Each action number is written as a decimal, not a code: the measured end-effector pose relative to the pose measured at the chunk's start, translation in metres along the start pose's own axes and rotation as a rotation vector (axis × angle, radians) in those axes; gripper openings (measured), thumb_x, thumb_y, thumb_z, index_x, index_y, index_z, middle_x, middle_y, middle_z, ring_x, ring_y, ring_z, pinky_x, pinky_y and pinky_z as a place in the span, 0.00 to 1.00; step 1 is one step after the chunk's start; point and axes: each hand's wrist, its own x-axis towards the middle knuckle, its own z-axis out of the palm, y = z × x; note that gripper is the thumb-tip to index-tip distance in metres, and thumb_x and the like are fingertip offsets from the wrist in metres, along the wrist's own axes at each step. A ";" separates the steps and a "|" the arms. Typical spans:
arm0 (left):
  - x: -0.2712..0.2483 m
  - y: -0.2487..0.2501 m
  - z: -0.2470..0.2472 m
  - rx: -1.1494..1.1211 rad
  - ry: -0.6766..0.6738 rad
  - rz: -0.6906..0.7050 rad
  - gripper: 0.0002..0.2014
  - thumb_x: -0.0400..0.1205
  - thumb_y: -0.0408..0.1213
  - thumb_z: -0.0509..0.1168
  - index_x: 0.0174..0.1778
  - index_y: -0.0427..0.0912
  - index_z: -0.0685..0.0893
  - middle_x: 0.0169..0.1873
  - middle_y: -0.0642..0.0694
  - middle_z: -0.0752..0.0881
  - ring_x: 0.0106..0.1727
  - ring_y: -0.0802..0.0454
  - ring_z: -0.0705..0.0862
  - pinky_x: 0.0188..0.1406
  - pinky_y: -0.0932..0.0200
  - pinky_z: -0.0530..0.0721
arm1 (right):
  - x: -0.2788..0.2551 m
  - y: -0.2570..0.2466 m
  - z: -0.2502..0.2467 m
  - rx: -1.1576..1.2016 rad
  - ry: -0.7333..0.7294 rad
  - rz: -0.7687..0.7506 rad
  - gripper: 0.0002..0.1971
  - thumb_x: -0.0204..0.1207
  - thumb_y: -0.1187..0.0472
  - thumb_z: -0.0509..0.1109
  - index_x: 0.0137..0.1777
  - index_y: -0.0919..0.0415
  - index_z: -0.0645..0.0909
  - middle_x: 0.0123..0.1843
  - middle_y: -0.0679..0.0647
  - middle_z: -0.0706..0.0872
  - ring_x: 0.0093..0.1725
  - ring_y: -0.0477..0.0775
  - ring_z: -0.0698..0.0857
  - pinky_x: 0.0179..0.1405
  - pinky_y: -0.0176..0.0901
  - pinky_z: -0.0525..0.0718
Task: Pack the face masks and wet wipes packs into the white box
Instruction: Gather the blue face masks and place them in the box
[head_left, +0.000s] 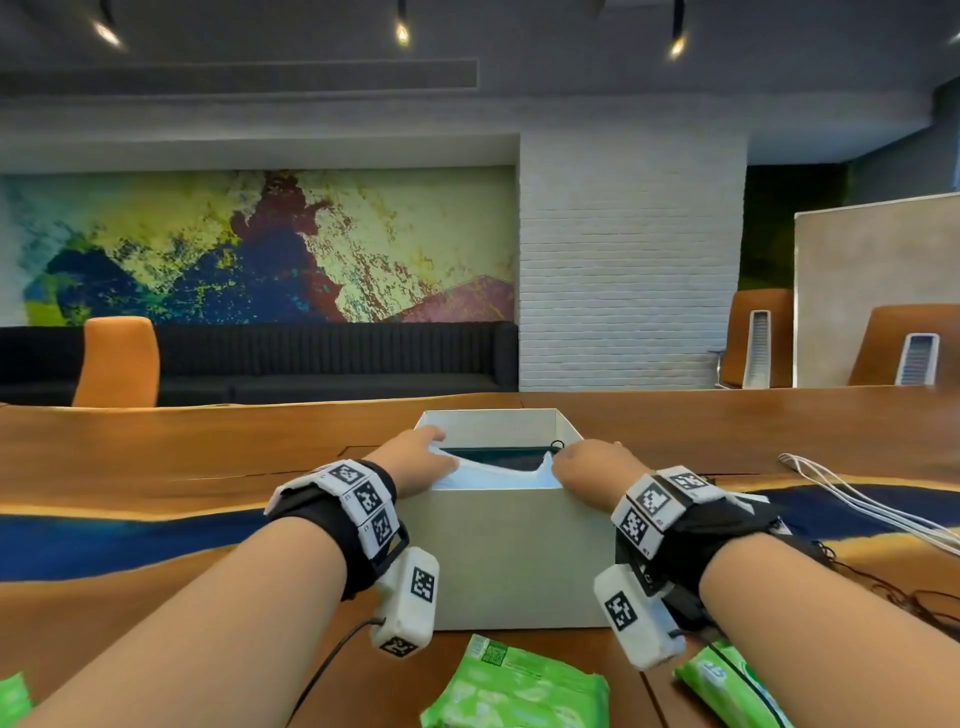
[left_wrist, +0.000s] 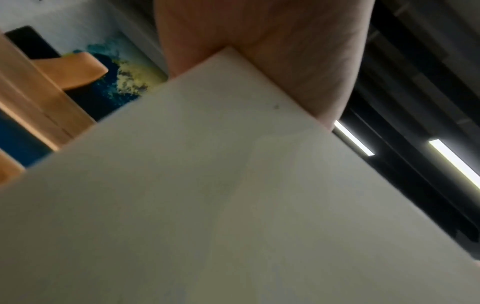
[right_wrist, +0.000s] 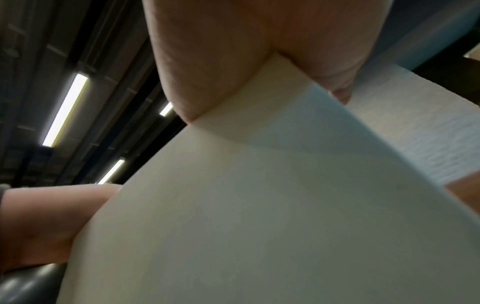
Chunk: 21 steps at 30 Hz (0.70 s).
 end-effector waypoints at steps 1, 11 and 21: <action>0.000 0.001 0.001 0.062 -0.030 -0.007 0.24 0.86 0.46 0.58 0.79 0.44 0.68 0.78 0.41 0.68 0.76 0.43 0.70 0.72 0.54 0.68 | 0.000 0.000 0.001 -0.047 -0.007 0.000 0.22 0.86 0.58 0.44 0.73 0.61 0.72 0.76 0.57 0.73 0.76 0.60 0.68 0.80 0.65 0.49; 0.013 -0.002 0.008 0.421 -0.144 -0.209 0.46 0.65 0.75 0.54 0.77 0.52 0.71 0.78 0.42 0.68 0.80 0.37 0.60 0.81 0.37 0.48 | -0.009 -0.002 -0.002 -0.014 -0.059 -0.045 0.22 0.81 0.55 0.52 0.74 0.54 0.71 0.76 0.55 0.71 0.75 0.61 0.68 0.71 0.52 0.70; 0.007 0.003 0.007 0.564 -0.225 -0.062 0.31 0.84 0.64 0.43 0.83 0.58 0.56 0.84 0.50 0.52 0.85 0.47 0.41 0.75 0.31 0.25 | -0.017 -0.006 -0.010 -0.099 -0.104 0.033 0.15 0.79 0.47 0.54 0.33 0.50 0.67 0.42 0.52 0.75 0.47 0.57 0.77 0.41 0.42 0.71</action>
